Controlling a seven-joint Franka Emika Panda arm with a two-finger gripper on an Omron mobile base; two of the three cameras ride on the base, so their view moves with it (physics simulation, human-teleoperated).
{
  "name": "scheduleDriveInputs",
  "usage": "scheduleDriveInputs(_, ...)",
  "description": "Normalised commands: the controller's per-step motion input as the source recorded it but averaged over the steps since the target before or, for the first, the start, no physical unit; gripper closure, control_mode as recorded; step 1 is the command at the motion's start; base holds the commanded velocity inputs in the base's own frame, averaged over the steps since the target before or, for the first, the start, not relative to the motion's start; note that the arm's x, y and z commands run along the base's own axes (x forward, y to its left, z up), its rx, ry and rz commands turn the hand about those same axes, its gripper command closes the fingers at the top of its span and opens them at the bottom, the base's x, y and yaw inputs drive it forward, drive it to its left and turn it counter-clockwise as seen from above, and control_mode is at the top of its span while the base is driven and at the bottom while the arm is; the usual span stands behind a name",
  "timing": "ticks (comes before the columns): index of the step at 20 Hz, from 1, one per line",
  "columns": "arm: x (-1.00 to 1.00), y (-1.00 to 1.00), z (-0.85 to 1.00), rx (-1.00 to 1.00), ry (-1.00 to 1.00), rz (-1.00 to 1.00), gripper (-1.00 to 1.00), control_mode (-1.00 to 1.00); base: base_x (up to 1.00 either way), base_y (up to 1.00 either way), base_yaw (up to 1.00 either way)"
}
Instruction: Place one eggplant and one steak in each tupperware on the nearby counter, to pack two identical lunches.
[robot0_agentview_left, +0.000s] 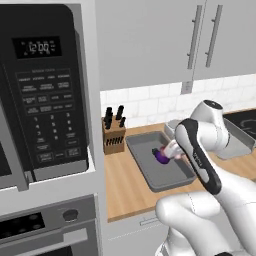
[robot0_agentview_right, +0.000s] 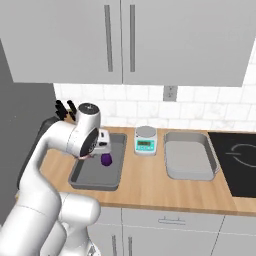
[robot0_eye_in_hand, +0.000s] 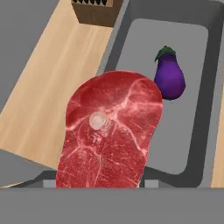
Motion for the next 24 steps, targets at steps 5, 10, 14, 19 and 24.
scheduleDriveInputs(5, 0.29, 0.04, -0.55, 0.0, 0.0, 0.19, 1.0, -1.0, 0.0, 0.0, 0.0)
scheduleDriveInputs(10, 0.33, 0.13, -0.42, 0.0, 0.0, 0.21, 1.0, -1.0, 0.0, 0.0, 0.0)
scheduleDriveInputs(14, 0.4, 0.01, -0.31, 0.0, 0.0, 0.16, 1.0, -1.0, 0.0, 0.0, 0.0)
scheduleDriveInputs(19, 0.47, 0.0, -0.27, 0.0, 0.0, 0.03, 1.0, -1.0, 0.0, 0.0, 0.0)
scheduleDriveInputs(24, 0.42, 0.0, -0.32, -0.02, 0.0, 0.0, 1.0, -1.0, 0.0, 0.0, 0.0)
